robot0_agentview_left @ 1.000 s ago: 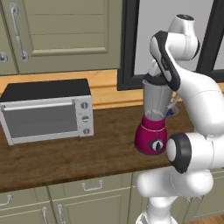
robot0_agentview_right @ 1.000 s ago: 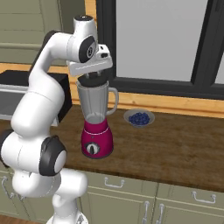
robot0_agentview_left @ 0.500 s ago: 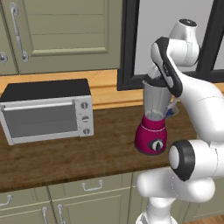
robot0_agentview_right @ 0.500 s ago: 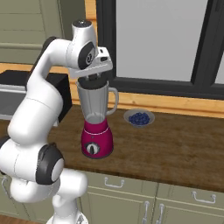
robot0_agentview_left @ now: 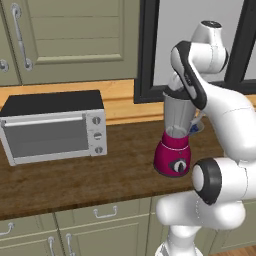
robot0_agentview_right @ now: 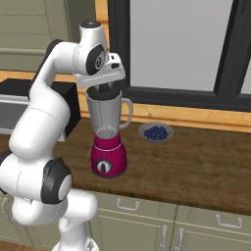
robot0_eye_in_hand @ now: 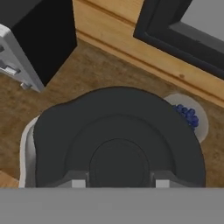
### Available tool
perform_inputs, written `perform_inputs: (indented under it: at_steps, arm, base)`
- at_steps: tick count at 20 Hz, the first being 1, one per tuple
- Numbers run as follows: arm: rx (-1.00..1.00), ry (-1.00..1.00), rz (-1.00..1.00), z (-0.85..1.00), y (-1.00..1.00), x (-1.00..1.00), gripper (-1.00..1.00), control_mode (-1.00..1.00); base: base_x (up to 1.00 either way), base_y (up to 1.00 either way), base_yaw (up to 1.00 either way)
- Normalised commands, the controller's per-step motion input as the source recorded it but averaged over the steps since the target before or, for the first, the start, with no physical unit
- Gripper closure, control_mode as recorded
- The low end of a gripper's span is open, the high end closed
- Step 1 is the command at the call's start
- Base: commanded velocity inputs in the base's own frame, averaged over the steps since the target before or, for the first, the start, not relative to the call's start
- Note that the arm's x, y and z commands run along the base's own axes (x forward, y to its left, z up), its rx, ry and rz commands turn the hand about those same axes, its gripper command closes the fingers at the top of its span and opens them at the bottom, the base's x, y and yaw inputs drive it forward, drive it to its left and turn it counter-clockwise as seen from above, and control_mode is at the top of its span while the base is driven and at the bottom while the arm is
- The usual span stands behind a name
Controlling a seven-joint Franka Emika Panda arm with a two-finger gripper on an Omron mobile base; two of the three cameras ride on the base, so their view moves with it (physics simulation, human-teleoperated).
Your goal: Close the lid blender by securely placing the lid on top.
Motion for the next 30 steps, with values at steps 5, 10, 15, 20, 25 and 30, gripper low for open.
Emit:
perform_inputs:
  at_steps: [5, 10, 15, 20, 25, 30]
  arm:
    - [0.00, 0.24, 0.00, 0.08, 0.01, 0.02, 1.00, -1.00]
    - [-0.01, 0.06, 0.00, -0.18, 0.00, -0.32, 1.00, -1.00]
    - [0.00, 0.05, 0.00, -0.18, 0.00, -0.38, 1.00, -1.00]
    - [0.00, 0.10, 0.00, -0.25, 0.00, -0.50, 1.00, -1.00]
    - [0.00, 0.04, 0.00, -0.08, 0.00, -0.49, 1.00, -1.00]
    - [0.00, 0.00, 0.00, -0.16, 0.00, -0.58, 1.00, -1.00]
  base:
    - [0.00, 0.00, 0.00]
    - [0.00, 0.00, 0.00]
    - [0.00, 0.00, 0.00]
    - [0.00, 0.00, 0.00]
    - [0.00, 0.00, 0.00]
    - [0.00, 0.00, 0.00]
